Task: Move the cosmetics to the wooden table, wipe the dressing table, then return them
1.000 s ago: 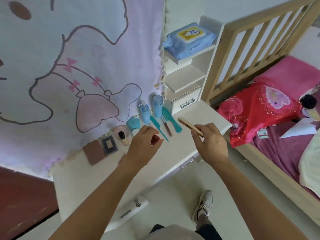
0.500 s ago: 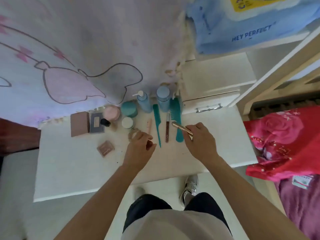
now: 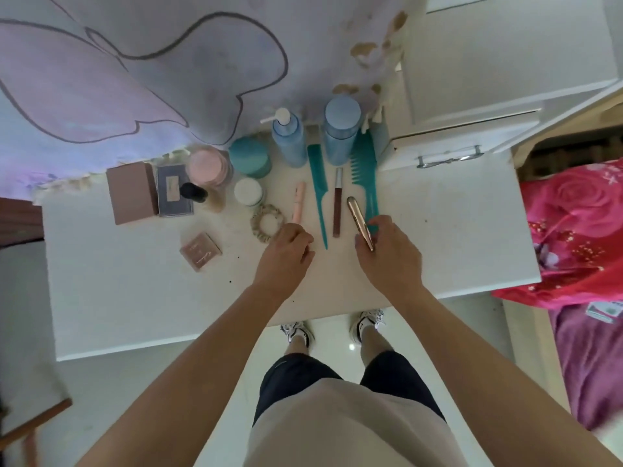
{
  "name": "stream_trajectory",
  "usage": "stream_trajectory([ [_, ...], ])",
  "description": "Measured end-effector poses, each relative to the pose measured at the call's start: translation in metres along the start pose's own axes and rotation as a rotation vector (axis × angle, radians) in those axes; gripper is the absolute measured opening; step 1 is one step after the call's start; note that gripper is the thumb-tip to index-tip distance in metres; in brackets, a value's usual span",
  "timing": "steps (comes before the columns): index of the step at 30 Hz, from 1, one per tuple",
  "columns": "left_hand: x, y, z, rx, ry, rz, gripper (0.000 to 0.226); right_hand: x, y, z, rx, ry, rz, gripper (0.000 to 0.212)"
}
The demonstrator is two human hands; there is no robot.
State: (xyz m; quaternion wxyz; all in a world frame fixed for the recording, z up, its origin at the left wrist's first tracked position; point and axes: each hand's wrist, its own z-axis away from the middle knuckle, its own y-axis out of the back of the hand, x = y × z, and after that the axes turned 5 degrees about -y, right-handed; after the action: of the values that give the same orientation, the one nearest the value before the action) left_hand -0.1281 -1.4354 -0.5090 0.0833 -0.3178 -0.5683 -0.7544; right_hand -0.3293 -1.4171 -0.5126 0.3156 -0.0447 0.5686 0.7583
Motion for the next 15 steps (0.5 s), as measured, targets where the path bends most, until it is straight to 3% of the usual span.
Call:
stream_trajectory([
  [5,-0.01,-0.002,0.006,-0.036,-0.042,-0.05,0.017,-0.005,-0.01,0.003,-0.026,-0.009,-0.068,0.032],
  [10,-0.023,0.006,0.03,-0.036,-0.097,-0.234,0.033,-0.005,-0.017,0.008,-0.067,0.022,-0.041,0.031],
  [15,-0.03,0.006,0.049,-0.166,-0.097,-0.328,0.055,-0.007,-0.02,0.016,-0.092,0.027,0.017,0.029],
])
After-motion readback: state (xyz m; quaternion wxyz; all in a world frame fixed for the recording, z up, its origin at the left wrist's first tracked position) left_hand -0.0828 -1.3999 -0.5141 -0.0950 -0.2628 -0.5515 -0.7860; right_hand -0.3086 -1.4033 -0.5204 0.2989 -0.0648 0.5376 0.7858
